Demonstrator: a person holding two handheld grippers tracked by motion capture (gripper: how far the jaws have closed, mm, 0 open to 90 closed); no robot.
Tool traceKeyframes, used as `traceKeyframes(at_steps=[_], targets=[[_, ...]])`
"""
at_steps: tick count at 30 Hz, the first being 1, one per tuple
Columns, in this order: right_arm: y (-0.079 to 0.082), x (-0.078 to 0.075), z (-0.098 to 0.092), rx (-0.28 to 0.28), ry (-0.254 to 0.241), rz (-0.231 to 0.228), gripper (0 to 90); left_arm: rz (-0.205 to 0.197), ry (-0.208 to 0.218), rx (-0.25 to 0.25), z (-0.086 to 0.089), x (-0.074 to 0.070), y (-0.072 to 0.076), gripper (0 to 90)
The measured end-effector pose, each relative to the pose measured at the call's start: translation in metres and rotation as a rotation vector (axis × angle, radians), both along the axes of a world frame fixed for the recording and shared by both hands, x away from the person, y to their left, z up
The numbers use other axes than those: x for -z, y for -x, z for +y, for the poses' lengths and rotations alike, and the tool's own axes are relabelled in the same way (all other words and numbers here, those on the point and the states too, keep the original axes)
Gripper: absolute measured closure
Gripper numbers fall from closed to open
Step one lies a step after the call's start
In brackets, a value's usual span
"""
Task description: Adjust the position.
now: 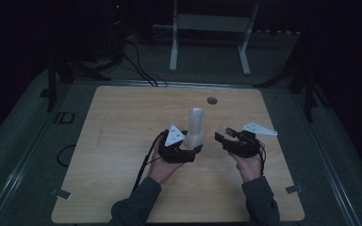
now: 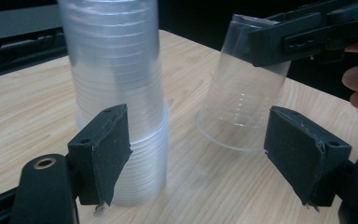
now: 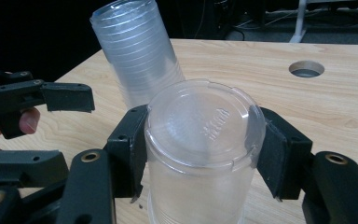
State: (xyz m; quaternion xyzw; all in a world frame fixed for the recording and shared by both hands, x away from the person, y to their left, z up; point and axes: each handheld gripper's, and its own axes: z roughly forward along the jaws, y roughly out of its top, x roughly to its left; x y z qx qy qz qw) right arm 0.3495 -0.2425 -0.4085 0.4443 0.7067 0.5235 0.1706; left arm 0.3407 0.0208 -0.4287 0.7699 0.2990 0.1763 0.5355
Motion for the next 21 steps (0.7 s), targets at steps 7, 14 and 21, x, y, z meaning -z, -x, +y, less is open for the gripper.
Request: traceKeyframes(at_steps=[7,14,21], targets=[[0.001,-0.001,0.000,-0.015,-0.035,0.014,40.7,0.001,-0.010,0.029,-0.006,-0.002,0.001,22.3],[0.002,-0.001,0.002,-0.026,-0.059,0.021,40.7,0.003,-0.026,0.059,-0.013,-0.002,0.003,20.5],[0.003,-0.001,0.003,-0.037,-0.079,0.036,40.8,0.000,-0.039,0.077,-0.020,-0.001,0.004,19.4]])
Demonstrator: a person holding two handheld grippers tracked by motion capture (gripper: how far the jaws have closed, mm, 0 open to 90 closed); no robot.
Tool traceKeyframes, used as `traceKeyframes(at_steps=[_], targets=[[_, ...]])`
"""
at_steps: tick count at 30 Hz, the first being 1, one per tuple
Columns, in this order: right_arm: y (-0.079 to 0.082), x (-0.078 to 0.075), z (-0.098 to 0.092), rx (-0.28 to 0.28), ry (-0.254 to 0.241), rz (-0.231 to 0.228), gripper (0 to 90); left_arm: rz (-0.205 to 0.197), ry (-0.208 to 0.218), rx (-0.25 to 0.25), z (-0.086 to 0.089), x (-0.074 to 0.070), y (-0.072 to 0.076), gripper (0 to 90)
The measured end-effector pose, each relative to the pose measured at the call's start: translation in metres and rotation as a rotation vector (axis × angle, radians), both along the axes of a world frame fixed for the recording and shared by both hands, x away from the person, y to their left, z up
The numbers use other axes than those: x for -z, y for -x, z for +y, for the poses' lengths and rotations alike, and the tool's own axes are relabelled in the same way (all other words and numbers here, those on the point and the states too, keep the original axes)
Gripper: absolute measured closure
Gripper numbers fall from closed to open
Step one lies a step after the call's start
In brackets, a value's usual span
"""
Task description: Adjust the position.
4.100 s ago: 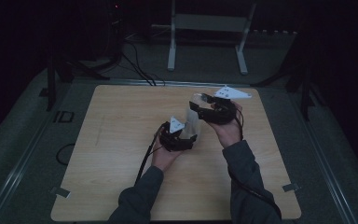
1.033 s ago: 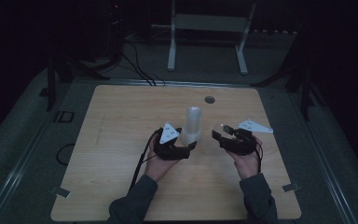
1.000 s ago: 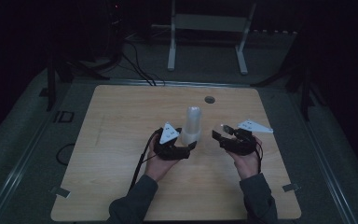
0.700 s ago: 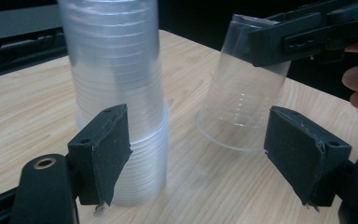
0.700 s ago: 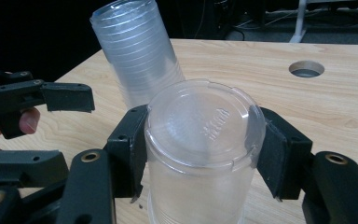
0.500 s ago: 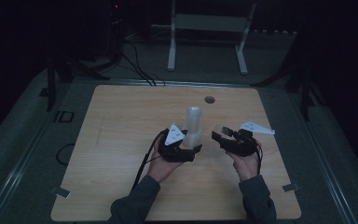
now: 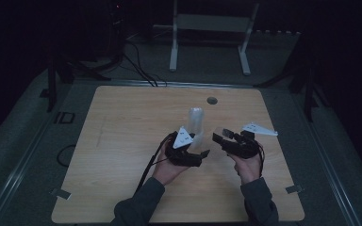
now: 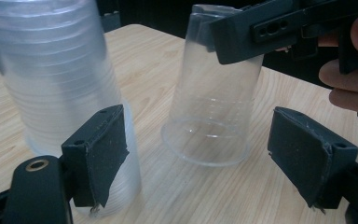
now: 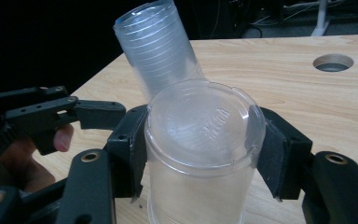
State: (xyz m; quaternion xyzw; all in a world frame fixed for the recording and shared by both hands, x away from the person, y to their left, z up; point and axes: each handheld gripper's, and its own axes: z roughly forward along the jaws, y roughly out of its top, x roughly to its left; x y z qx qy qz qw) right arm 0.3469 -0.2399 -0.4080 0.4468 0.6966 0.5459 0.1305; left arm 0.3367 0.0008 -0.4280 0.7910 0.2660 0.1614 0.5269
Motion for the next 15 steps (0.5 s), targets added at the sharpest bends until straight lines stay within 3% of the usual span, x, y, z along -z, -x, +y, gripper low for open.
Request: traceKeyframes(at_steps=[4,15], targets=[[0.000,0.001,-0.001,-0.019,-0.053,0.020,40.8,-0.008,-0.005,0.005,-0.005,0.001,0.000,19.5],[-0.001,0.004,-0.004,-0.031,-0.128,0.068,40.9,-0.016,-0.011,0.009,-0.013,0.005,-0.003,19.7]])
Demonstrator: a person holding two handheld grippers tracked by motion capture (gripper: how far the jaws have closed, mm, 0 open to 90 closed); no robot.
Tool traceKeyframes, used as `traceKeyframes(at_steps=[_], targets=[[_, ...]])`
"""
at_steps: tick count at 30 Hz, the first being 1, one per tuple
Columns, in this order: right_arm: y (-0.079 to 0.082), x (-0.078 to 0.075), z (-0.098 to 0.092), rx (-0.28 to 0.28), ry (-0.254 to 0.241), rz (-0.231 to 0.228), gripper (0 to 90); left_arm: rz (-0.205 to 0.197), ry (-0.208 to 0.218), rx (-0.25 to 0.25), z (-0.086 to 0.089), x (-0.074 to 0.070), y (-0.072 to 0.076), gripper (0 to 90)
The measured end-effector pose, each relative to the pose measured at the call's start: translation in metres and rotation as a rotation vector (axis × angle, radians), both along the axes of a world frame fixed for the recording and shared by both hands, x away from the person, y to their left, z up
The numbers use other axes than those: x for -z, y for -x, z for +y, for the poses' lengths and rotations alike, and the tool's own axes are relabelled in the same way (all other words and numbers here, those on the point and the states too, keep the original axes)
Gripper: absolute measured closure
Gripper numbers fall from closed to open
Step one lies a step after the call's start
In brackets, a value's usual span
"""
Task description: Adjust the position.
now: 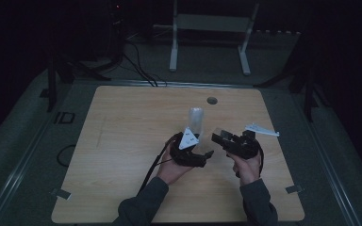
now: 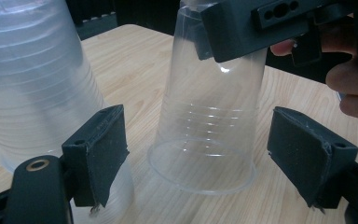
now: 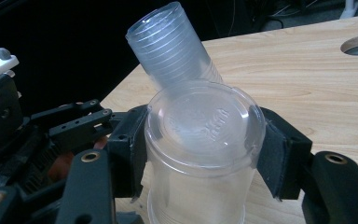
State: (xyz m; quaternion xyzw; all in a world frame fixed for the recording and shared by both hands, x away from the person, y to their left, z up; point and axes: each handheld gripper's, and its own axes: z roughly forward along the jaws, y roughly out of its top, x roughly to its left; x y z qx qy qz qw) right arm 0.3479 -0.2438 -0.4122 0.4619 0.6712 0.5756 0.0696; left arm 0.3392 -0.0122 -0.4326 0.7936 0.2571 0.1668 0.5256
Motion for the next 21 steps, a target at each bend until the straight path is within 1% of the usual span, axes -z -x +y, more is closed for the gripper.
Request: traceKeyframes(at_steps=[7,13,16,21], targets=[[0.0001,0.0000,0.0005,-0.020,-0.047,0.014,40.9,0.001,0.005,0.004,-0.0047,0.0021,-0.0006,19.7],[0.0003,-0.0005,0.0009,-0.027,-0.061,0.016,40.9,0.003,0.000,0.004,-0.0075,0.0039,-0.0018,19.7],[0.0001,-0.0002,0.0010,-0.036,-0.081,0.022,40.9,0.006,0.000,0.005,-0.0084,0.0045,-0.0021,19.7],[0.0000,-0.0003,0.0011,-0.038,-0.095,0.023,40.9,0.012,-0.004,0.005,-0.0095,0.0061,-0.0034,20.5]])
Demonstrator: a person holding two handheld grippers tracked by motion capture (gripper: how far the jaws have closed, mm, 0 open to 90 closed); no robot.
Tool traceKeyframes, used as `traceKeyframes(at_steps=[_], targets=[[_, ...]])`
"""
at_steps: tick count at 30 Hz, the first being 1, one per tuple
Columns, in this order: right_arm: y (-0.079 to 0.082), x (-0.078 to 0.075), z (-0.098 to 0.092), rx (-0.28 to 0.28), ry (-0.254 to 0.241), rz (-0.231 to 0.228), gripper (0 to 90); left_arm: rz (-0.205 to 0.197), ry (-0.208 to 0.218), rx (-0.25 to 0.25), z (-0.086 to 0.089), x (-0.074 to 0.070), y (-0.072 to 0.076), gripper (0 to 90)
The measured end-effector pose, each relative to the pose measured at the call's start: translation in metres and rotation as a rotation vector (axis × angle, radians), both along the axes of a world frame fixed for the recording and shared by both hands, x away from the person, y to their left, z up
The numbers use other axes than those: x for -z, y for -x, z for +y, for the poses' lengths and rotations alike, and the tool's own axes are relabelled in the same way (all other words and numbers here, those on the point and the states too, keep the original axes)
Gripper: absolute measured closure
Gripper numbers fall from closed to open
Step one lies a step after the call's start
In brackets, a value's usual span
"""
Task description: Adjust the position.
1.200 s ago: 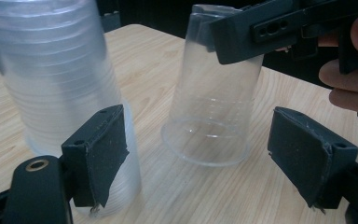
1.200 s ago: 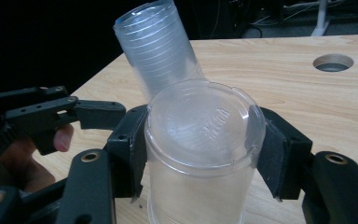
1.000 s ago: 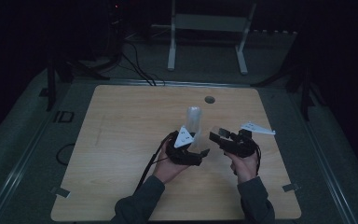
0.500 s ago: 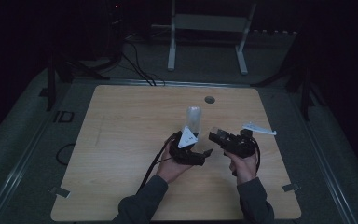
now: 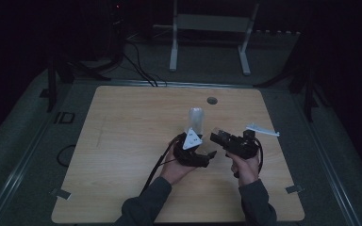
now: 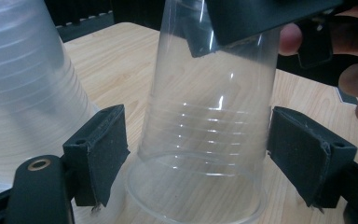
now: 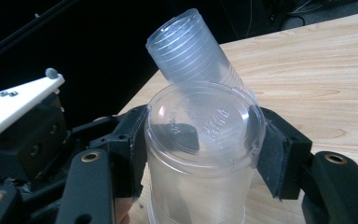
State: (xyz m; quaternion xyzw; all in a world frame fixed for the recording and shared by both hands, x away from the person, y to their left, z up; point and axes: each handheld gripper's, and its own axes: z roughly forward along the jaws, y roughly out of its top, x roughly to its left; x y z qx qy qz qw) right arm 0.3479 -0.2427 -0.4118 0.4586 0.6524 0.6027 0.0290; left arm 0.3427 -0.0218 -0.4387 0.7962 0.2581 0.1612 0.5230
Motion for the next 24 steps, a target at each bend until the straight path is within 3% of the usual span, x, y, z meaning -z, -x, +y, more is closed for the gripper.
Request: traceKeyframes(at_steps=[9,19,24], targets=[[-0.0003,-0.0005,-0.0013,-0.017,-0.041,0.006,40.9,0.010,-0.010,0.000,-0.0012,0.0025,-0.0027,22.4],[-0.0009,0.0005,-0.0022,-0.018,-0.037,0.007,40.6,0.019,-0.020,0.010,-0.0015,0.0023,-0.0023,27.4],[-0.0011,-0.0004,-0.0022,-0.032,-0.025,0.001,35.1,0.013,-0.022,0.016,-0.0013,0.0016,-0.0015,28.0]])
